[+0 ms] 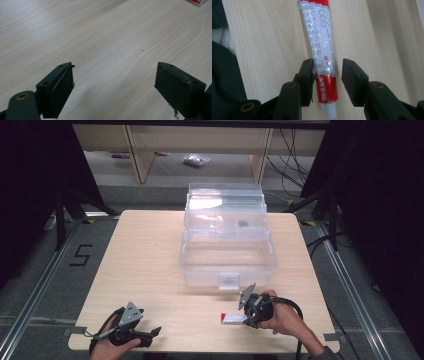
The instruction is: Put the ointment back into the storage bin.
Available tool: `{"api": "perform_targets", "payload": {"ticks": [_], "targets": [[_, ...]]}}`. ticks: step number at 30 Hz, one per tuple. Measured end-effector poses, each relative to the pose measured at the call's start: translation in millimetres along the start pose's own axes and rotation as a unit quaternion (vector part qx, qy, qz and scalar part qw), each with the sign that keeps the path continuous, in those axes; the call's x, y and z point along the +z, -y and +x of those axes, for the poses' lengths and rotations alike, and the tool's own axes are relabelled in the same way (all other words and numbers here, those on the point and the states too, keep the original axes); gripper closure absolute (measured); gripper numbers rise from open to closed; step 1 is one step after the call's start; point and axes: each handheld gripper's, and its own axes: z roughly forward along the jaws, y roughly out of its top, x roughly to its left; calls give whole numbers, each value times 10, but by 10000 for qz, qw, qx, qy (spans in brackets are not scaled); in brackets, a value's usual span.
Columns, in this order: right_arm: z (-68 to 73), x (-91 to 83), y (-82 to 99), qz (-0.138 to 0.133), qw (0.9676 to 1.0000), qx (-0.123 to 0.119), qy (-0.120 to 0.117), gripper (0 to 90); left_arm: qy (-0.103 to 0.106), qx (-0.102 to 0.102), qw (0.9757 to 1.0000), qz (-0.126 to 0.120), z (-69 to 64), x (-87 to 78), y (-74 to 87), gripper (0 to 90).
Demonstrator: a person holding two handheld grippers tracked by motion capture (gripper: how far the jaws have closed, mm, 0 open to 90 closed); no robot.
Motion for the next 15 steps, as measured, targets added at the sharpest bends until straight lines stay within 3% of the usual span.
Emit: {"api": "perform_targets", "payload": {"ticks": [3,4,7,8,9,11,13,15], "targets": [[-8,17,-13,76,9999,-65,77,634,15,19,10000,3,1,1,0,149],[16,12,-18,126,9999,79,-2,637,15,19,10000,3,1,1,0,149],[7,28,-31,144,9999,-59,-32,644,15,20,10000,-1,1,0,-1,149],[23,31,-34,258,9996,78,30,647,15,19,10000,-1,0,-1,-1,149],[1,54,-44,222,9996,-170,44,657,-17,11,10000,-4,-1,5,0,149],[13,53,-50,340,9994,-36,39,663,16,27,10000,3,0,-2,-1,149],[-4,62,-55,320,9994,-165,20,663,-15,3,10000,-10,-3,2,-1,149],[5,80,-65,451,9990,-71,5,673,-3,22,10000,-10,-1,6,-1,149]]}}
